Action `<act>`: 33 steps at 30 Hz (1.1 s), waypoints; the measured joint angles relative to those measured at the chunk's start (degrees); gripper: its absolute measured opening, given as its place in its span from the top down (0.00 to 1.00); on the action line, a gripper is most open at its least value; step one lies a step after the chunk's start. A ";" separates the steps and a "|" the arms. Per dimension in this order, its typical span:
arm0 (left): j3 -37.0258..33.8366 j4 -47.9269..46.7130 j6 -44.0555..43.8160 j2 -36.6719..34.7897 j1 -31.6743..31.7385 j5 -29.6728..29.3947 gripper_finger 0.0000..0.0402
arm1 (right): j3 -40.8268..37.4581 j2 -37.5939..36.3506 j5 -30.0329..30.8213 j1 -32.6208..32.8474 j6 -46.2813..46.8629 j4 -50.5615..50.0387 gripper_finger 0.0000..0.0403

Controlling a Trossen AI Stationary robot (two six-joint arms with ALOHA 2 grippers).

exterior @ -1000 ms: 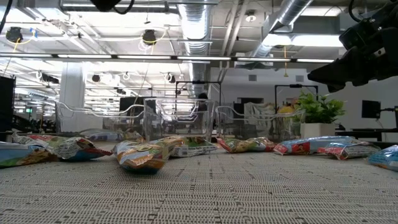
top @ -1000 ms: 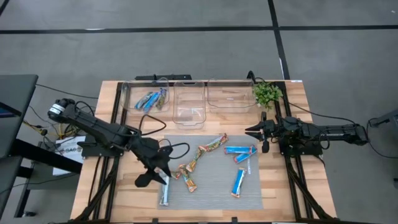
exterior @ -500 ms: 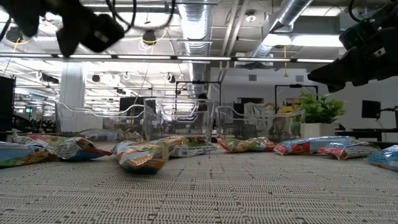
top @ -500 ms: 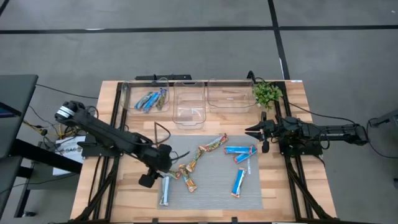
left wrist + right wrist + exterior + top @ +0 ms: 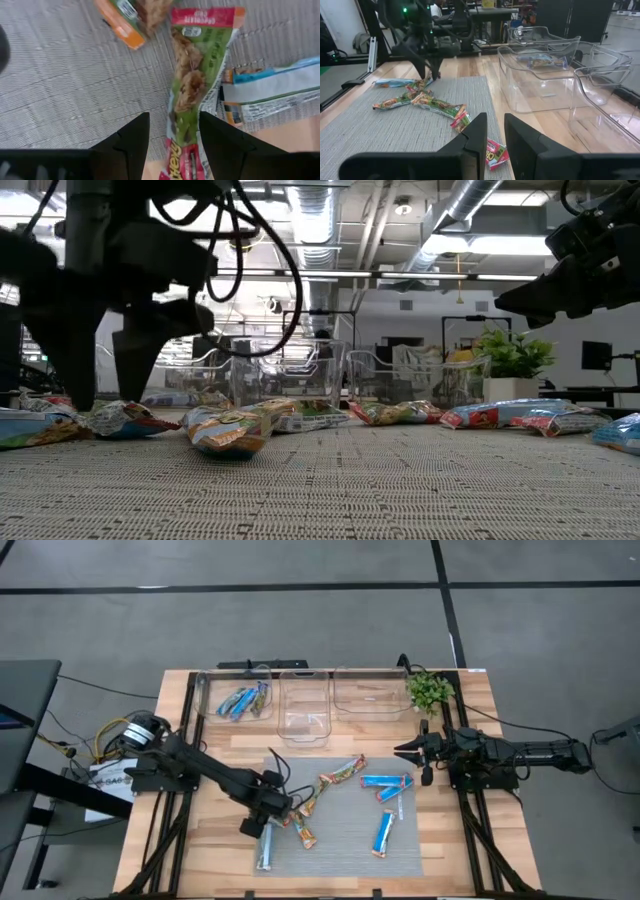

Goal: Pick and place Granola Bars by type
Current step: Put the red granola bar into the middle transparent bin

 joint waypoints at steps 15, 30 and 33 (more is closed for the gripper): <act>-1.31 1.53 1.71 0.60 -0.76 1.66 0.63 | 0.00 0.00 0.00 0.00 0.00 0.00 0.85; -1.62 1.75 -1.32 -0.16 -1.33 3.96 0.93 | 0.00 0.00 0.00 0.00 0.00 0.00 0.85; -1.62 1.70 -1.73 -1.42 -1.25 3.96 0.93 | 0.00 0.00 0.00 0.00 0.00 0.00 0.85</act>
